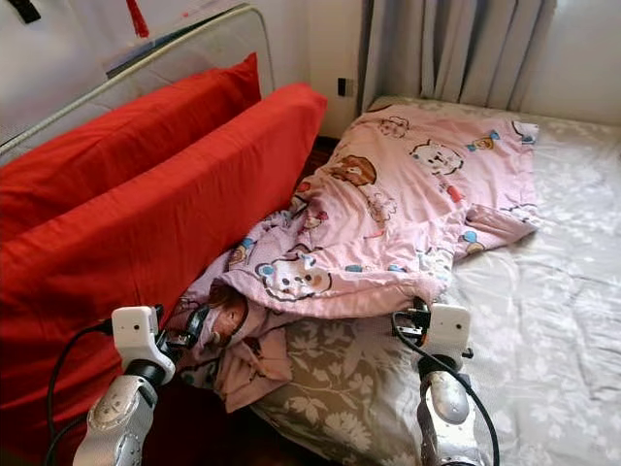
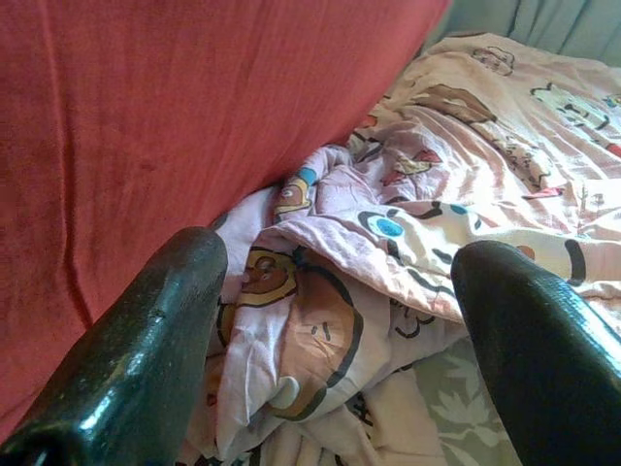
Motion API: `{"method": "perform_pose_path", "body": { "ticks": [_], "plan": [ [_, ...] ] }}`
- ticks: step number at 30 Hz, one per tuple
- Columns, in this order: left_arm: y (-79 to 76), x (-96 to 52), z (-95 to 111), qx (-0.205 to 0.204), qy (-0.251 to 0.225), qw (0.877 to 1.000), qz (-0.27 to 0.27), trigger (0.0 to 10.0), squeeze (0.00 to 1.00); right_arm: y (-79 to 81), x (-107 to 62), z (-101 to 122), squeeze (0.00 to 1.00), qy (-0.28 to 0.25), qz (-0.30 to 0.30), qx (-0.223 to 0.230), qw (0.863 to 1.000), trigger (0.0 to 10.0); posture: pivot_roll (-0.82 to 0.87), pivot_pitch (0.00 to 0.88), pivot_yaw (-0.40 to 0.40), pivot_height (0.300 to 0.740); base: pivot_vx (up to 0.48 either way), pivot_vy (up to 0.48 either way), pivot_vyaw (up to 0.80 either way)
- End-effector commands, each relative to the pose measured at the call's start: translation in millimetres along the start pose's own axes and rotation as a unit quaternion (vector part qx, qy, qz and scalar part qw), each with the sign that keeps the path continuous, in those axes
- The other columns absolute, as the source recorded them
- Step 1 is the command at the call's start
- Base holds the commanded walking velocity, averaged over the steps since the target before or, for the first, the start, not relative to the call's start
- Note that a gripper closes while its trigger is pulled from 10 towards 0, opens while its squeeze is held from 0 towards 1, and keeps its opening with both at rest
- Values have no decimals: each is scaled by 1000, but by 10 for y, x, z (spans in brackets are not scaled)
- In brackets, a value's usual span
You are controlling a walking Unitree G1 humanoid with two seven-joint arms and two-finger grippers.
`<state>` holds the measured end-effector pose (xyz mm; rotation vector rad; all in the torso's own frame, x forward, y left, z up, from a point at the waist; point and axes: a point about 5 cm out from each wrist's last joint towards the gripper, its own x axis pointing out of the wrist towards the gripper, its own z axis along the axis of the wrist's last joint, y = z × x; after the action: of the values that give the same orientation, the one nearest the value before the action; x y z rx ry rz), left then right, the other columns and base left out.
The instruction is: Clean up the room
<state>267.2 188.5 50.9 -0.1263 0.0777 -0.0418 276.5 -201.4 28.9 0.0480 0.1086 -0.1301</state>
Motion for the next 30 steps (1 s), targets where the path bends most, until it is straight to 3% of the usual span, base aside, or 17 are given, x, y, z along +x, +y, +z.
{"method": "perform_pose_path", "body": {
  "ticks": [1,30],
  "plan": [
    [30,-27,-34,0,5,1000,4,10000,0,5,-3,-5,0,3,-2,3,1000,10000,-29,4,34,740,0,0,0],
    [-6,-48,-43,6,6,1000,-8,10000,0,18,-18,-29,0,6,-11,1,1000,10000,-25,2,43,740,0,0,0]
  ]
}}
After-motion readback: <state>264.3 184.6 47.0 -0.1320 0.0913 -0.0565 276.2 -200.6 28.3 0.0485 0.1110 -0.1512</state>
